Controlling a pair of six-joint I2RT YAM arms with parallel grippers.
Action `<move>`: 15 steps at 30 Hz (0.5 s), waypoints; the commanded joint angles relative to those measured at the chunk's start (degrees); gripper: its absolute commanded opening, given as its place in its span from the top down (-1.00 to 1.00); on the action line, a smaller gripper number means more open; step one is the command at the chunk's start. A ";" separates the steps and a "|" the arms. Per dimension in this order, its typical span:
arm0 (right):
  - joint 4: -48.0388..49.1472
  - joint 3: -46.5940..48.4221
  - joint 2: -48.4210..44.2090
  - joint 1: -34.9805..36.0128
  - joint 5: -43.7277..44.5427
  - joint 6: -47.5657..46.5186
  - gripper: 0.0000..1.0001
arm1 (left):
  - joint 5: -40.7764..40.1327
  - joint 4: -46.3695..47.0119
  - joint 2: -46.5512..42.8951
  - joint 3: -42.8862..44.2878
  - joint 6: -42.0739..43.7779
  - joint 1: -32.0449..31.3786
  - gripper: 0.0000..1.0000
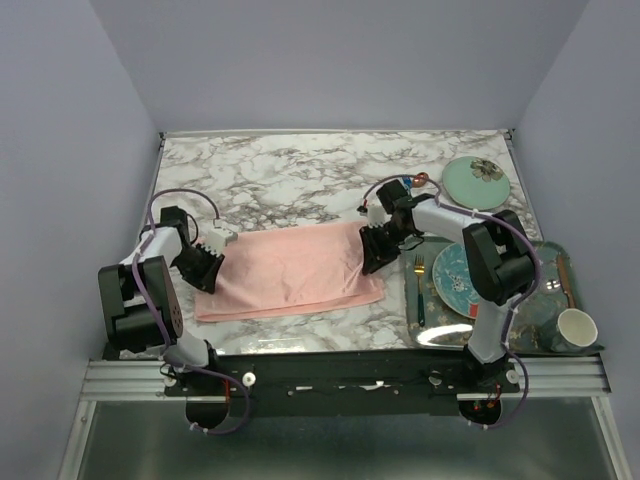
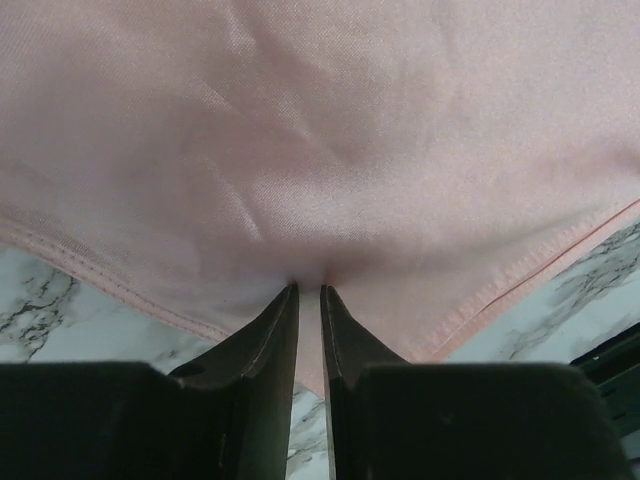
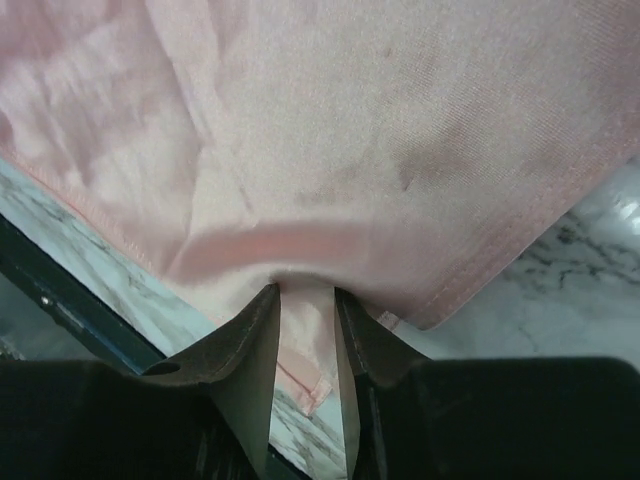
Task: Fold the napkin into a case and place the utensils inside
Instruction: Fold and flatten the napkin at the center of the board.
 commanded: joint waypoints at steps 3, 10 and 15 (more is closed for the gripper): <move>1.62 9.19 6.67 0.37 12.31 -0.48 0.30 | -1.33 5.73 8.41 6.34 -8.55 -0.25 0.53; -0.84 15.10 4.84 0.02 7.94 -4.17 0.30 | 3.06 4.43 9.76 14.16 -11.03 -0.25 0.47; -1.28 13.34 -7.09 0.10 3.88 -5.66 0.21 | 6.66 2.75 0.53 16.10 -6.72 -0.25 0.25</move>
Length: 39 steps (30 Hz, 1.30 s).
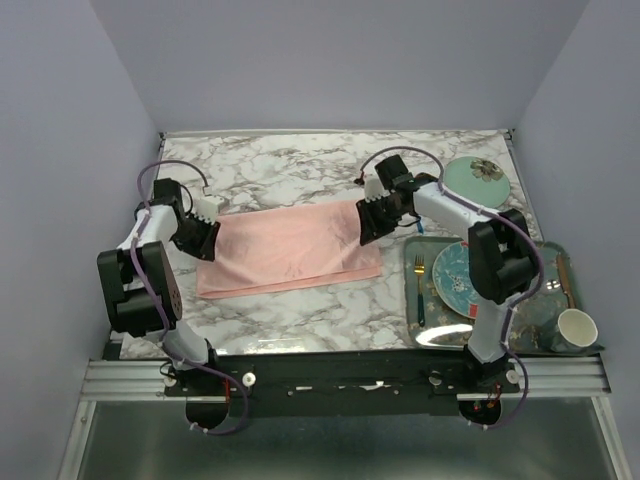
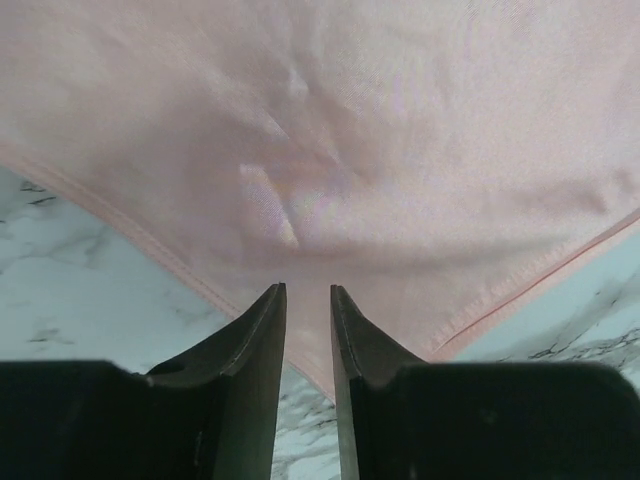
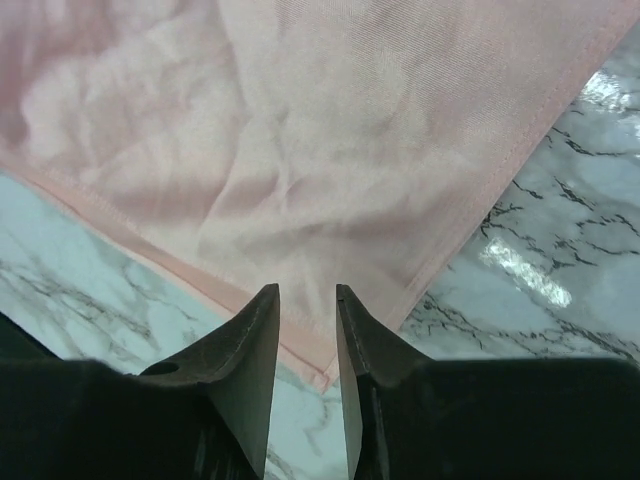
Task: Fold the napkin into a case and place the utensils inside
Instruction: Fold and flatten the napkin at the center of the board.
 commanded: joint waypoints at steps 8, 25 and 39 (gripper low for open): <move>8.54 -5.19 -27.71 -0.07 5.40 -7.95 -0.52 | 10.66 5.41 -33.32 -2.80 2.10 0.98 -0.62; -4.19 -6.78 -13.58 -3.76 -4.43 -2.59 -0.98 | -0.48 0.79 -35.20 -10.98 -24.63 3.09 -0.37; -2.34 -10.48 -6.54 -6.84 -5.66 7.61 -0.54 | -6.11 -8.81 -17.43 -2.28 -25.58 7.84 0.14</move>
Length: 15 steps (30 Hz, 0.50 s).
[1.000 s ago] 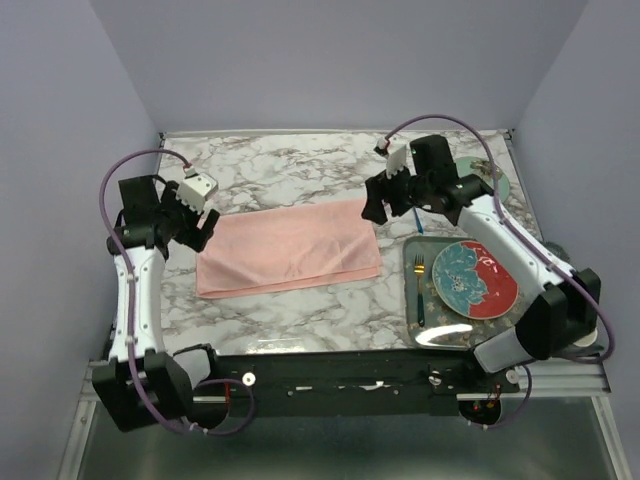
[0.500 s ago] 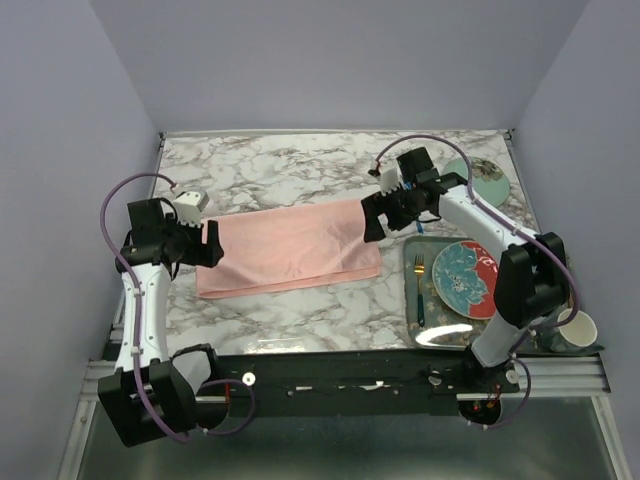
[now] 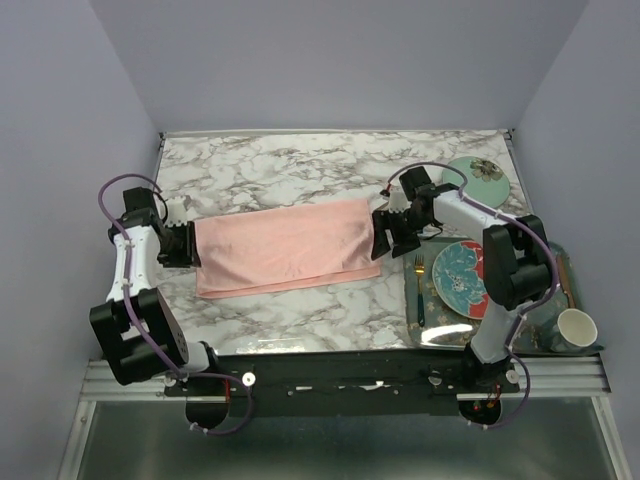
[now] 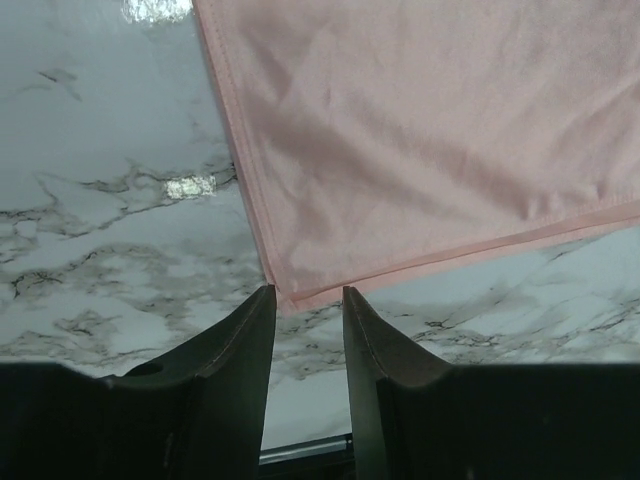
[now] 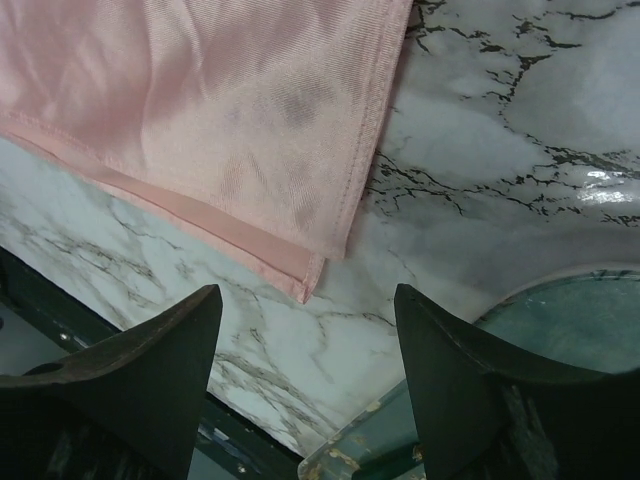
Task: Fold the napkin into a case and place the utensils inside
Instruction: Fold and flatten the napkin at the center of the board.
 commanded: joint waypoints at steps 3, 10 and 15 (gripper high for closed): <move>0.61 -0.78 0.41 -0.44 -2.19 3.00 -0.50 | -5.61 -5.08 3.36 2.66 -1.97 0.73 0.14; 0.61 -1.21 0.85 -0.79 -2.10 2.83 -0.44 | -7.03 -6.58 9.60 2.67 1.72 -0.49 0.19; 0.70 -2.35 1.11 -1.23 -2.45 2.65 -0.40 | -6.50 -6.14 13.47 2.49 1.55 -0.76 0.20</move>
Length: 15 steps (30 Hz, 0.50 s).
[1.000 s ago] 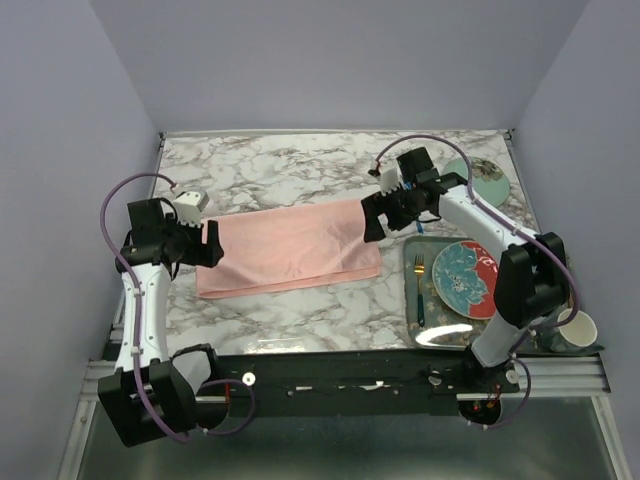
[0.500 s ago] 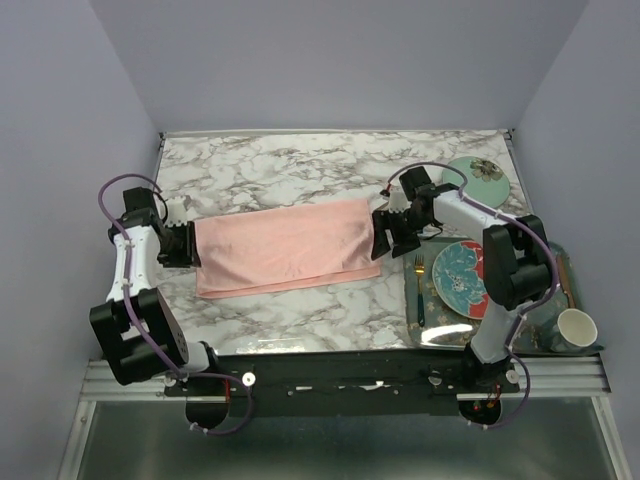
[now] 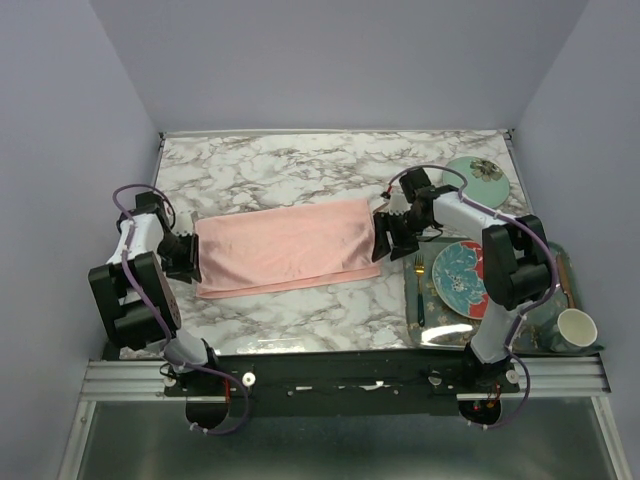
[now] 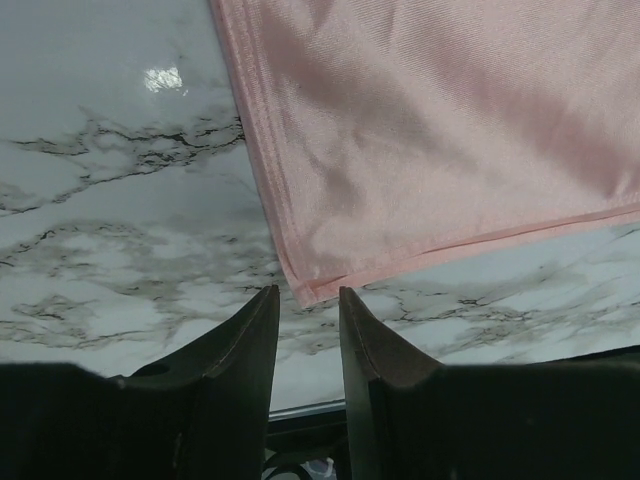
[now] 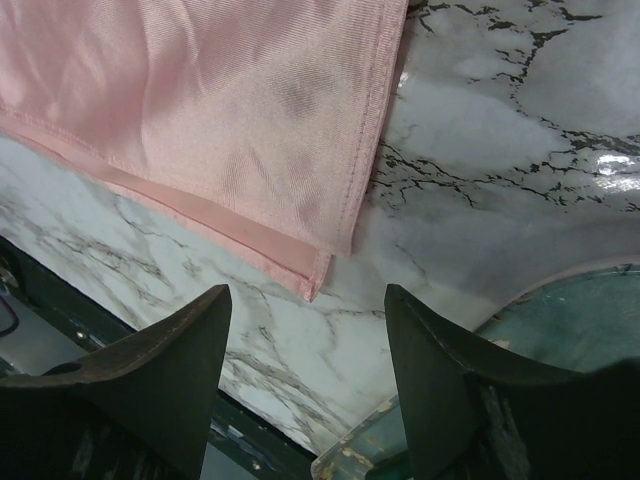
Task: Fold the napkin into a case and place the utensils inside
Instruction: Fold and flatten the napkin at the center of the board.
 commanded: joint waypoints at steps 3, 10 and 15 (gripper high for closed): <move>0.70 -1.86 0.94 -0.55 -2.09 0.46 -0.30 | -0.53 -0.85 3.62 0.44 0.72 -0.74 0.19; 0.97 -0.98 3.22 -0.46 -3.31 1.08 -0.23 | -1.41 -0.49 5.64 0.35 -0.07 -1.01 0.19; 1.05 -0.27 4.37 -0.55 -3.58 1.52 -0.23 | -1.85 -0.50 7.40 0.35 -0.34 -1.18 0.17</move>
